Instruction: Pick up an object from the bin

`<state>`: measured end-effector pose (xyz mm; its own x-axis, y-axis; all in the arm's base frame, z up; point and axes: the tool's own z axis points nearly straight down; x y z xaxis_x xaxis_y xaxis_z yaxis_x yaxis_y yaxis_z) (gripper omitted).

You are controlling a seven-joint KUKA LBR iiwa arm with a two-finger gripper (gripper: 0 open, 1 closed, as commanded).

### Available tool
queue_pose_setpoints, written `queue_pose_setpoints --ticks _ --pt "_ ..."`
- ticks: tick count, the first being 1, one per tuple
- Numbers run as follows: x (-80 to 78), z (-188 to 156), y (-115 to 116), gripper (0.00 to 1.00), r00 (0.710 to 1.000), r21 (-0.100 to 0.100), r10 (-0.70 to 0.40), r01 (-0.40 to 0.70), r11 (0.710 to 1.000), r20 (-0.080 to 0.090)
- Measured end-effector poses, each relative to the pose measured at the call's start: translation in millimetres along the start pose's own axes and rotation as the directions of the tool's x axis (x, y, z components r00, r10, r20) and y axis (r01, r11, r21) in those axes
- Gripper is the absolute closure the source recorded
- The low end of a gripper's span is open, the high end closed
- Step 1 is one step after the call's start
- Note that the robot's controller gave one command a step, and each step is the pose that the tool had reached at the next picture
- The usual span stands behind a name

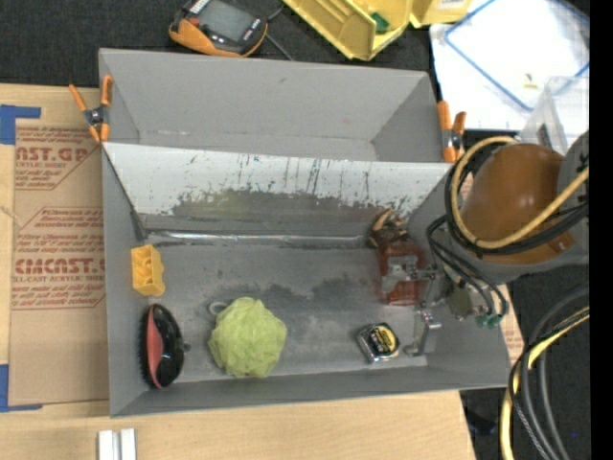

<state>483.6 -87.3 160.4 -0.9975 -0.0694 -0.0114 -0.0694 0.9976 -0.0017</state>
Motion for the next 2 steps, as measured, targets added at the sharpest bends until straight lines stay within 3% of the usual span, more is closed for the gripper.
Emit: queue_pose_setpoints --ticks 1,2 --pt "3.5 57.0 20.3 0.00 0.809 -0.001 -0.588 0.588 0.809 0.000" --pt "2.4 83.0 -10.6 0.00 1.000 0.001 0.009 -0.009 1.000 0.010"
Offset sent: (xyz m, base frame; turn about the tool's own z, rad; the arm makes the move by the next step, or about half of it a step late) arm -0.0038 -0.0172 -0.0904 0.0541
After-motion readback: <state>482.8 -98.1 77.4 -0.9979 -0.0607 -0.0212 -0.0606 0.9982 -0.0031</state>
